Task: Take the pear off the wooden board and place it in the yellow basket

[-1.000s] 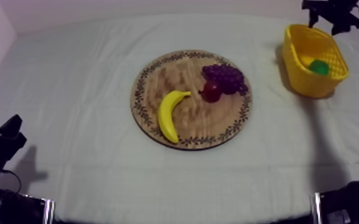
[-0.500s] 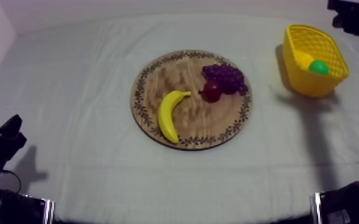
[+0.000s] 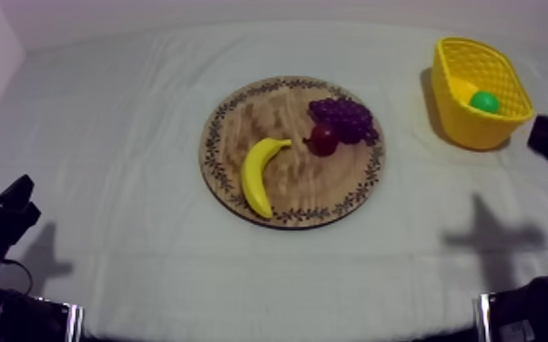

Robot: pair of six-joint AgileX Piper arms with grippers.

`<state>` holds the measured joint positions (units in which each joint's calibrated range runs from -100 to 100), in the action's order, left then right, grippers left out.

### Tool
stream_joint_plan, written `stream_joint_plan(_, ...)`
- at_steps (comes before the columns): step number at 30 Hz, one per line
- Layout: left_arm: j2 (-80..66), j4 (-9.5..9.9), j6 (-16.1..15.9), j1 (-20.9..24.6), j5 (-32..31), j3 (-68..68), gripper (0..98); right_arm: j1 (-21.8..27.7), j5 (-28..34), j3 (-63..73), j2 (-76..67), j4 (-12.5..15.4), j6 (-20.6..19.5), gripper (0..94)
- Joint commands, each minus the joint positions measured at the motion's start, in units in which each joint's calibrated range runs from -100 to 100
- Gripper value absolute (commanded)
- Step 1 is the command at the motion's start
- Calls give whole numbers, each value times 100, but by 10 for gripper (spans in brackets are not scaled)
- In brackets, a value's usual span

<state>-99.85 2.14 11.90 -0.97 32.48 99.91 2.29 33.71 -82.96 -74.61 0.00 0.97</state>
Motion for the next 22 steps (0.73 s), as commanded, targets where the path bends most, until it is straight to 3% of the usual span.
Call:
stream_joint_plan(1, 2, -1, 1, -1, 2, -2, 1, 47, 144, -878, -1116, 208, 192, 5)
stream_joint_plan(3, 2, -1, 0, -1, 2, -2, 1, 81, 131, -1185, -1388, 363, 238, 5)
stream_joint_plan(10, 2, -1, -1, -1, 2, -2, 1, 200, 376, -1586, -1987, 231, -53, 3)
stream_joint_plan(17, 2, -1, -1, -1, 2, -2, 1, 272, 377, -1661, -2104, 129, 813, 3)
stream_joint_plan(22, 2, -1, -1, -1, 2, -2, 1, 276, 379, -1669, -2113, 121, 984, 3)
